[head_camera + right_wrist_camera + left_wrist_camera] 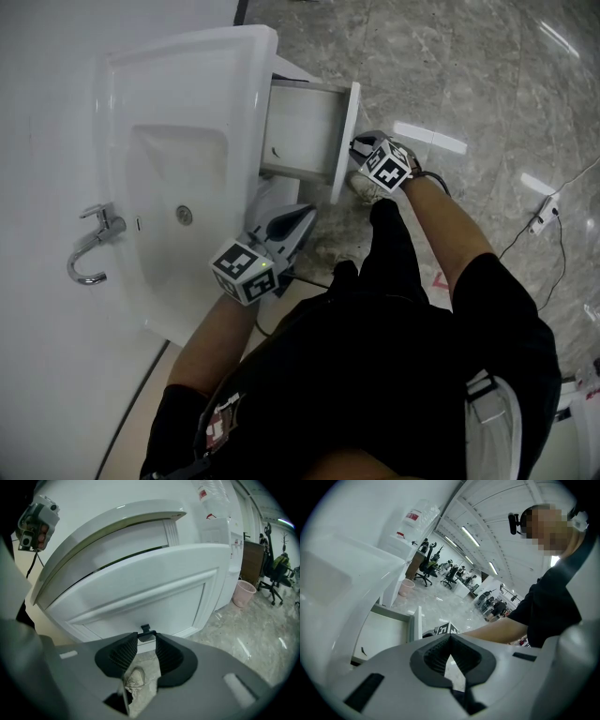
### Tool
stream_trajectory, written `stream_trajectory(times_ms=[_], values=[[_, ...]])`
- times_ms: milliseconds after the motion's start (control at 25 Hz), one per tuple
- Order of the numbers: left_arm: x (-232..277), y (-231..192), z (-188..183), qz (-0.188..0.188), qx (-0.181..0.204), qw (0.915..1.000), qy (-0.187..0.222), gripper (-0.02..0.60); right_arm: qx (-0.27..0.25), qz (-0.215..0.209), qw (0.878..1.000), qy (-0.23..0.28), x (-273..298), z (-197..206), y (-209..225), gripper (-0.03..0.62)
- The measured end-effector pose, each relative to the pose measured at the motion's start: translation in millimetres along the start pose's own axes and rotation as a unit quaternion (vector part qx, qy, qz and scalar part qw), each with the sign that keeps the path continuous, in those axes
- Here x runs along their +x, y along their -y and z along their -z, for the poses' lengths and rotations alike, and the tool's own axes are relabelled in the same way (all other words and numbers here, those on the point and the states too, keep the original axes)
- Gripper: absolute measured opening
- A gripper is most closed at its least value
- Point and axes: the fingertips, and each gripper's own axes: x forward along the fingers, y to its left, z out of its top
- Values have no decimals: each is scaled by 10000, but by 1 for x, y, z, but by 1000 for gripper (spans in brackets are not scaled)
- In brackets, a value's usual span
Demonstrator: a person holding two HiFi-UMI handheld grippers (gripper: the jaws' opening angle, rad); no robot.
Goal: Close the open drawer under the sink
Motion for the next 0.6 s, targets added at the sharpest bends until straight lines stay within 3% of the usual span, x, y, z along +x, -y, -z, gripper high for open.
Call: stream_trajectory(times_ms=[600], values=[[-3,-8,-4,-26,53,10000,78,-9,-35,-42,9998,202,23,-26,-6,120]])
